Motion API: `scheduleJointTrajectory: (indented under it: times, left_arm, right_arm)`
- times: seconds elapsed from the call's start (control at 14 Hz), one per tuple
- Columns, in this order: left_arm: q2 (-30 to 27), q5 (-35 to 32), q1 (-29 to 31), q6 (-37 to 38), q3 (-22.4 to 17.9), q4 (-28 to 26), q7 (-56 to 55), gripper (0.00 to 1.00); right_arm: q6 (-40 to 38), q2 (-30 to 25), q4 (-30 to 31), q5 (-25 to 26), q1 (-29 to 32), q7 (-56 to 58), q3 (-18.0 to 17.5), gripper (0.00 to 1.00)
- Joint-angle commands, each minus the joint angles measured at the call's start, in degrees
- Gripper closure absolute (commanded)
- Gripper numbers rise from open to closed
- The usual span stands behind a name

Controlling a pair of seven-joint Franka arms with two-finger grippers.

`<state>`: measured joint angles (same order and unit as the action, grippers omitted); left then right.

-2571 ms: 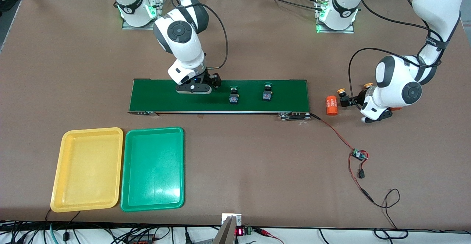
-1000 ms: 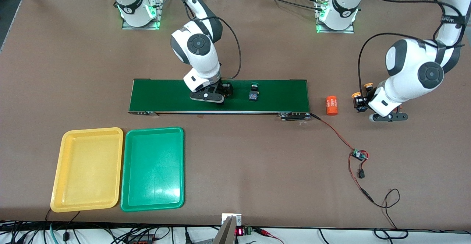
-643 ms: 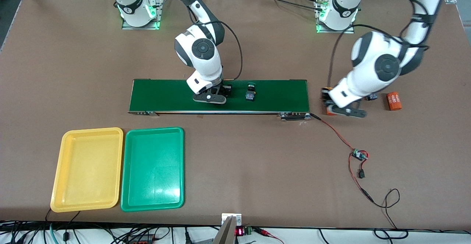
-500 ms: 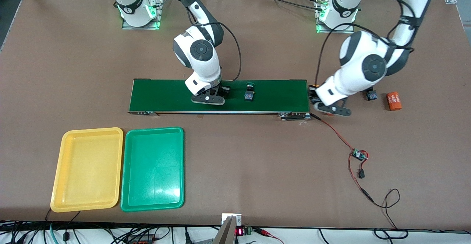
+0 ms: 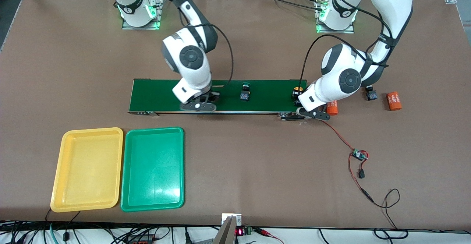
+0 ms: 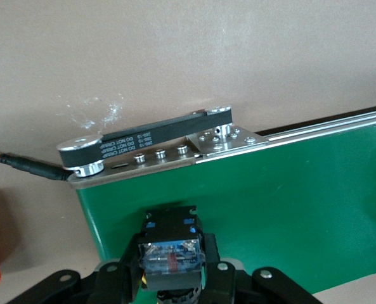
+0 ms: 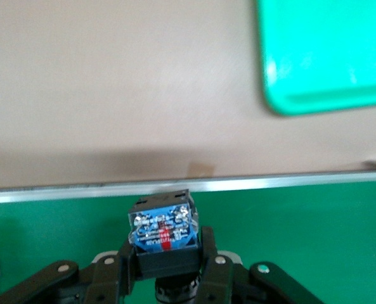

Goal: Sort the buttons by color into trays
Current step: 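Grasp the green button with the right gripper while the left gripper releases, then carry the green button to the green tray with the right gripper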

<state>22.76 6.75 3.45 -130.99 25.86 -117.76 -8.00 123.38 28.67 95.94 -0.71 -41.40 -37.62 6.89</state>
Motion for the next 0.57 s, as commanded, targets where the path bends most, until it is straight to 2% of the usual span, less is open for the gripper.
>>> scheduleJointTrajectory:
  times: [0.0, 0.21, 0.29, 0.5]
  left_arm:
    - [-1.2, 0.3, -1.2, 0.8, -0.5, 1.1, -0.6, 0.00]
    - [-6.7, 0.3, -0.1, 1.3, -1.1, 0.8, -0.2, 0.00]
    - [-7.5, 0.2, 2.6, 1.4, -1.6, 0.5, -0.3, 0.00]
    - [-6.8, 0.2, 8.5, 2.6, -2.5, -0.9, -0.4, 0.00]
  right_arm:
    - [-6.1, 0.6, -7.7, 0.4, 6.8, 8.4, -0.5, 0.97]
    - [-5.4, 0.9, -8.0, 0.2, 12.9, 15.7, -0.5, 0.97]
    - [-5.3, 1.9, -8.0, 0.3, 14.7, 17.0, -0.6, 0.96]
    - [2.0, 6.6, -8.0, 0.4, 19.8, 21.3, -0.5, 0.96]
